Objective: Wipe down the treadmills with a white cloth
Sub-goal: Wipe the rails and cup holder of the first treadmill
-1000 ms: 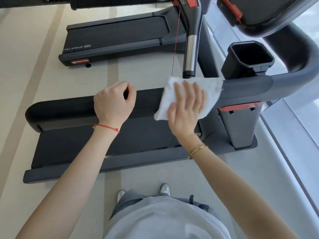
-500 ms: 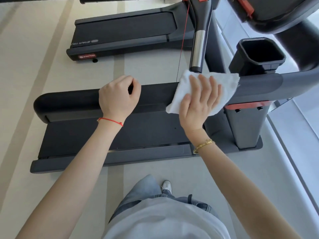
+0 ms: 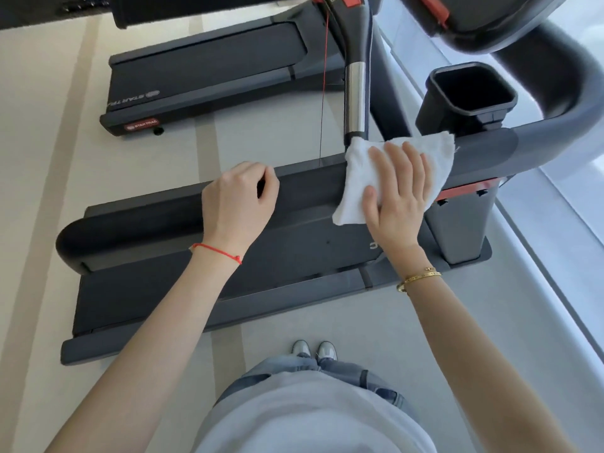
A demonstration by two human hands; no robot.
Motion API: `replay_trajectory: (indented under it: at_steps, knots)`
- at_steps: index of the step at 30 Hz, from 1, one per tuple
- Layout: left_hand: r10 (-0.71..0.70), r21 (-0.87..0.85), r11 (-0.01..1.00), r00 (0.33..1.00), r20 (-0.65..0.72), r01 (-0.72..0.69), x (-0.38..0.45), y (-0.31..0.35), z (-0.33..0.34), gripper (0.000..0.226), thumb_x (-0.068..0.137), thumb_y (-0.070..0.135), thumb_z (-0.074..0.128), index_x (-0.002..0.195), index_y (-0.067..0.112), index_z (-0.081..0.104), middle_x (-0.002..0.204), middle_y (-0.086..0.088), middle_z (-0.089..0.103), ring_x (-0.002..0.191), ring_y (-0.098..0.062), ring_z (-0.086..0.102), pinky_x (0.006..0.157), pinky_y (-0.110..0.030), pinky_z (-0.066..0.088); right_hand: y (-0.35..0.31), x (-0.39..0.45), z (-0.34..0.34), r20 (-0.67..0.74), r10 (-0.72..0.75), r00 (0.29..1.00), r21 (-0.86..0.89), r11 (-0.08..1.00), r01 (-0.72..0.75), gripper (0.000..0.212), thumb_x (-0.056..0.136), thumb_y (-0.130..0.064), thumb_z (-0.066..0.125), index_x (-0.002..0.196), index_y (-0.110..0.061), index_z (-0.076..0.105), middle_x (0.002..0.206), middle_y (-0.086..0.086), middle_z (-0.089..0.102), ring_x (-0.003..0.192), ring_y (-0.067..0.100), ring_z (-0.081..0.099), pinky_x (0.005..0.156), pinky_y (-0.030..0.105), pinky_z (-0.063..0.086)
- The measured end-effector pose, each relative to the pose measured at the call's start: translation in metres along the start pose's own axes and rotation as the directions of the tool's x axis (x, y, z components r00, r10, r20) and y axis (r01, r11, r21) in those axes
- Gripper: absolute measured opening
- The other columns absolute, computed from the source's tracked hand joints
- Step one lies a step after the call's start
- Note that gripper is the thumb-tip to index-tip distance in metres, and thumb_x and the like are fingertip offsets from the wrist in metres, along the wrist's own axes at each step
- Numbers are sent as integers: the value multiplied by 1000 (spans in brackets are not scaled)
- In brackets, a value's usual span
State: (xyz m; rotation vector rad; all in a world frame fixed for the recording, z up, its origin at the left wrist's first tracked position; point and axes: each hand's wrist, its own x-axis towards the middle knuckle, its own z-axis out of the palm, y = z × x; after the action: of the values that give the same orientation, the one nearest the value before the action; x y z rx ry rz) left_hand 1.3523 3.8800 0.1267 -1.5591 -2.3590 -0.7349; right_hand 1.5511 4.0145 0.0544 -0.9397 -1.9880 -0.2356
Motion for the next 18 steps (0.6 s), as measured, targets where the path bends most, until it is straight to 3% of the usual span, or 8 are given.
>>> replay_trajectory:
  at_steps: [3,9,18]
  knots:
    - [89,-88,993,994,58,-84,8,21,6,33,100,27,45,80,11,66,76,-1,65,63,-22,56,55,-27,41,27,5,-11,-10,81,997,3,997,-81,44,101,-31,31,133,-12,54,136,10,54,136,28,38,118,50,23]
    - [258,-277,936,960,110,-220,26,71,30,29,100,25,47,112,12,69,109,-3,70,100,-17,63,78,-21,44,59,10,-25,60,107,993,83,990,-111,40,104,-31,30,135,-17,51,140,2,49,140,23,34,119,48,19]
    - [295,-304,923,942,163,-236,63,145,65,32,101,28,45,119,14,67,114,-1,69,104,-18,64,84,-31,54,127,17,-37,56,169,984,84,981,-174,40,104,-31,30,136,-20,50,142,-4,45,143,17,29,119,48,18]
